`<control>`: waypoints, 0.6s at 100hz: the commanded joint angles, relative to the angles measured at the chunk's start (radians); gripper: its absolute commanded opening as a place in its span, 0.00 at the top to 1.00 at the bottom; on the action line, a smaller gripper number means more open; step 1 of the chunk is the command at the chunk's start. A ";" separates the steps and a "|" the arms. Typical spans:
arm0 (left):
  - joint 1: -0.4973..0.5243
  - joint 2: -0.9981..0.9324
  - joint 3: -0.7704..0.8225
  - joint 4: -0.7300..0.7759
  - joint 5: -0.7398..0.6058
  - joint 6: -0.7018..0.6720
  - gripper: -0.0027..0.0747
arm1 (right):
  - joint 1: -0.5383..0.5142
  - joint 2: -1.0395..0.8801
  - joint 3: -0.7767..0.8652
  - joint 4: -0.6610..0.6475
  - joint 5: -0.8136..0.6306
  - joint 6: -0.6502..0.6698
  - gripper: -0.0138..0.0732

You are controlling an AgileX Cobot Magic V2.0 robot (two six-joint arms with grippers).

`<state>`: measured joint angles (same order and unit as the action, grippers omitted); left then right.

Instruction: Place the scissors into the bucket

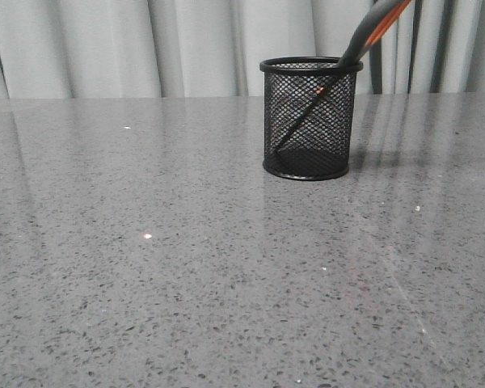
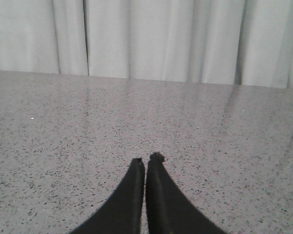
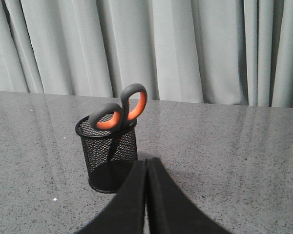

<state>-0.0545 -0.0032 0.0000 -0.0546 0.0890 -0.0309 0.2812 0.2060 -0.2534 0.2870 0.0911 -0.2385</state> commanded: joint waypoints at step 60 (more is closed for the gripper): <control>-0.008 -0.028 0.041 -0.010 -0.073 -0.011 0.99 | 0.001 0.009 -0.029 -0.031 -0.070 -0.004 0.89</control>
<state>-0.0545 -0.0032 0.0000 -0.0546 0.0890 -0.0313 0.2812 0.2060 -0.2534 0.2870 0.0911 -0.2385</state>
